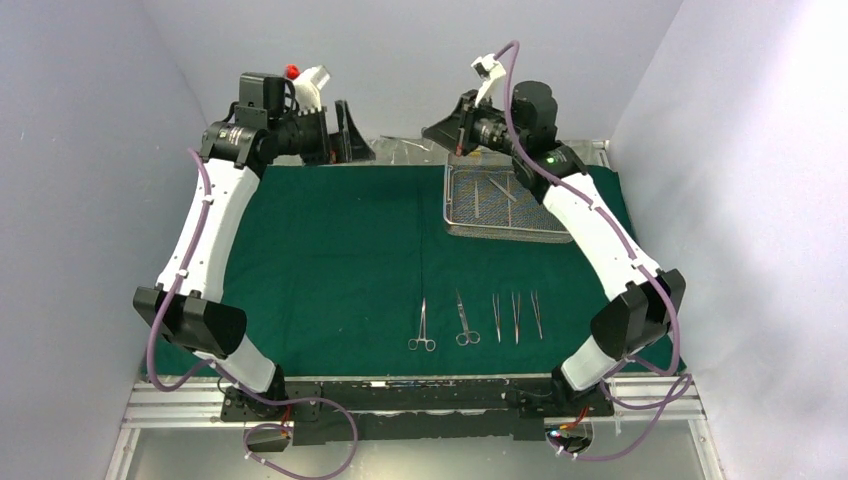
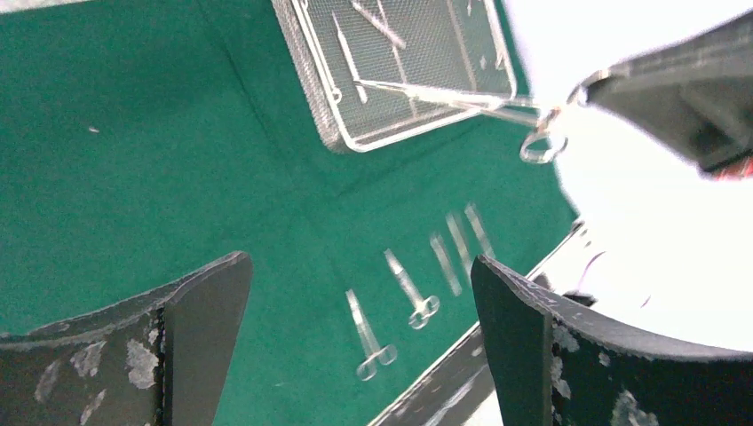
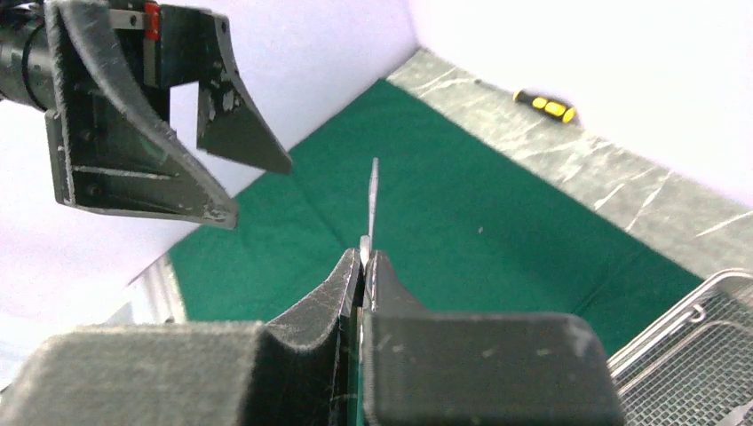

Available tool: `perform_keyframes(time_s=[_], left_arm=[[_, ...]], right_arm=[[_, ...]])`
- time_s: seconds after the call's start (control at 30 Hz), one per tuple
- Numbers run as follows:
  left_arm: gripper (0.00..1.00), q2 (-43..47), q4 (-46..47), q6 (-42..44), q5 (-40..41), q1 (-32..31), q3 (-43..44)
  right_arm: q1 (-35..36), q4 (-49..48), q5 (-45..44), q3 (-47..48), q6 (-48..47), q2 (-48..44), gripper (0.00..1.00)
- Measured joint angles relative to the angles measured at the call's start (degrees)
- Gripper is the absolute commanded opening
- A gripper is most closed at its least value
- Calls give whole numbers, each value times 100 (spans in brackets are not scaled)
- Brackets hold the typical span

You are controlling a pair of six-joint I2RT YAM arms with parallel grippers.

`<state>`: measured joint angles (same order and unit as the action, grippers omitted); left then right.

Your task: Open and lay out the surgical kit

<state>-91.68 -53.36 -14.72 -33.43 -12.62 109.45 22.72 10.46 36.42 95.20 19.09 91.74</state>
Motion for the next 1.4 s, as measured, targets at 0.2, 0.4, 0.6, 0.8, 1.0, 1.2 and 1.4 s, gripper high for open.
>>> perform_keyframes(time_s=[0.2,0.4,0.6,0.8,1.0,1.2,1.4], left_arm=[[99,-48,1423,-2511,-37,39,-487],[85,-118,2312,-4028,-90,155,-887],[63,-249,2927,-4990,-271,264,-1139],[59,-437,3462,-5746,-564,275,-1567],[40,-555,3858,-6279,-706,306,-1687],[17,-570,4199,-6623,-802,323,-1786],[0,-570,4214,-6878,-732,413,-1825]], right_arm=[[798,-466,-1615,-74,-474,-114,0],[1360,-730,-2603,-363,-909,-144,0],[1554,-848,-3178,-415,-1196,-146,0],[1606,-977,-3298,-433,-1204,-149,0],[1641,-981,-3296,-463,-1189,-149,0],[1744,-1008,-3318,-463,-1156,-103,0],[1827,-953,-3357,-463,-1095,42,22]])
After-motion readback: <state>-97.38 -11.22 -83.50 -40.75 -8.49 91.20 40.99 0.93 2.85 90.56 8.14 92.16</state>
